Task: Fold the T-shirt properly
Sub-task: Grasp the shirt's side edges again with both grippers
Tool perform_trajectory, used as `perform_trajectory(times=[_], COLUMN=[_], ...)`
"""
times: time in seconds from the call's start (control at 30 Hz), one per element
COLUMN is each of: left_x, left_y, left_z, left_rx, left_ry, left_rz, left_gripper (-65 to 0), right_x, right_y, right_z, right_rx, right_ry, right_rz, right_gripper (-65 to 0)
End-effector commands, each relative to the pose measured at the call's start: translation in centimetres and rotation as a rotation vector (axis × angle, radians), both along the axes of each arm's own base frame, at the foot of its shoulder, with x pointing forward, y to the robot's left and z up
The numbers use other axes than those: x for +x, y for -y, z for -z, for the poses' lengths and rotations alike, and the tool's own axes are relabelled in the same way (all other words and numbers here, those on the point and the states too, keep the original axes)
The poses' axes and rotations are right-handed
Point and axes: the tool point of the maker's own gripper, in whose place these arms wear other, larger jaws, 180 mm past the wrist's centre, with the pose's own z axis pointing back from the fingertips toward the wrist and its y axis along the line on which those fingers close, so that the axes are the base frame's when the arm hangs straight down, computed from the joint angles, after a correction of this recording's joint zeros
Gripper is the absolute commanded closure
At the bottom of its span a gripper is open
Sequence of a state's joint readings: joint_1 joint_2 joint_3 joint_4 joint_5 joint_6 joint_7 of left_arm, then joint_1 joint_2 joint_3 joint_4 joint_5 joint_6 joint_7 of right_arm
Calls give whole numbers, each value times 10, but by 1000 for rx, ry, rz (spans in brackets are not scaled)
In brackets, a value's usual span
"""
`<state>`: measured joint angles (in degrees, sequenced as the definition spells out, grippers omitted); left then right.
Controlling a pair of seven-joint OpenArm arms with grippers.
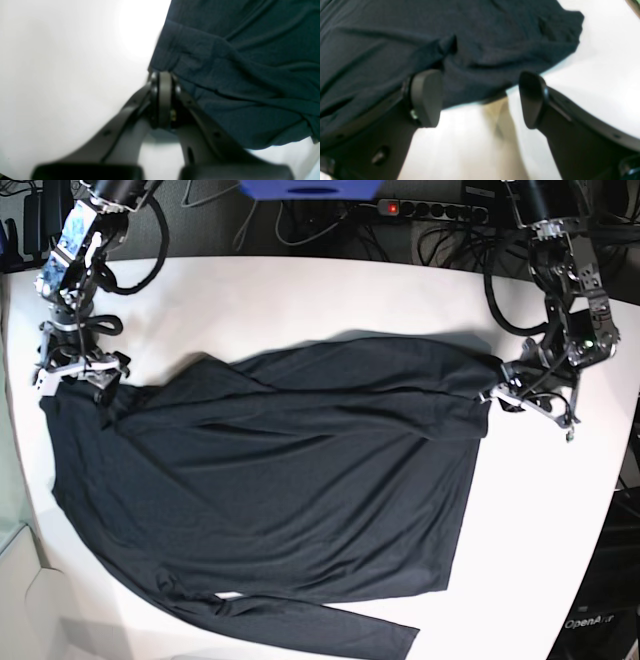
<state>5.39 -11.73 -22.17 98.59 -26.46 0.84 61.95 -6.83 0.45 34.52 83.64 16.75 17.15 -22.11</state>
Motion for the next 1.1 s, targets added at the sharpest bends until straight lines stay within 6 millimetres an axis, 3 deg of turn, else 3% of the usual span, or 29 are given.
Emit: perform_trajectory(times=[0.0,0.13,0.27,0.4,0.6,0.77,1.07], left_x=[10,12,13,13,18,20,32], left_y=[-3,-3,-4,-5,-6,-6,-6], left_z=[-15,-17,-18,-19,-24,-24,-34], left_rx=[13,14,18,20,24,20,19], left_ry=[51,57,60,60,74,77,109], left_rz=[4,4,5,2,0,0,-3], left_gripper=[0,0,0,0,0,0,0], right_x=[7,6,-2,-9,-1,4,16], right_y=[5,6,5,18,18,17,18], right_z=[-13,-10,15,31,31,29,20], right_rx=[-18,-14,31,77,88,91,89], right_ry=[46,40,-13,-37,-26,-19,11], right_rz=[7,10,28,97,101,97,97], right_gripper=[-481,-480,-480,-480,-456,-335,-31])
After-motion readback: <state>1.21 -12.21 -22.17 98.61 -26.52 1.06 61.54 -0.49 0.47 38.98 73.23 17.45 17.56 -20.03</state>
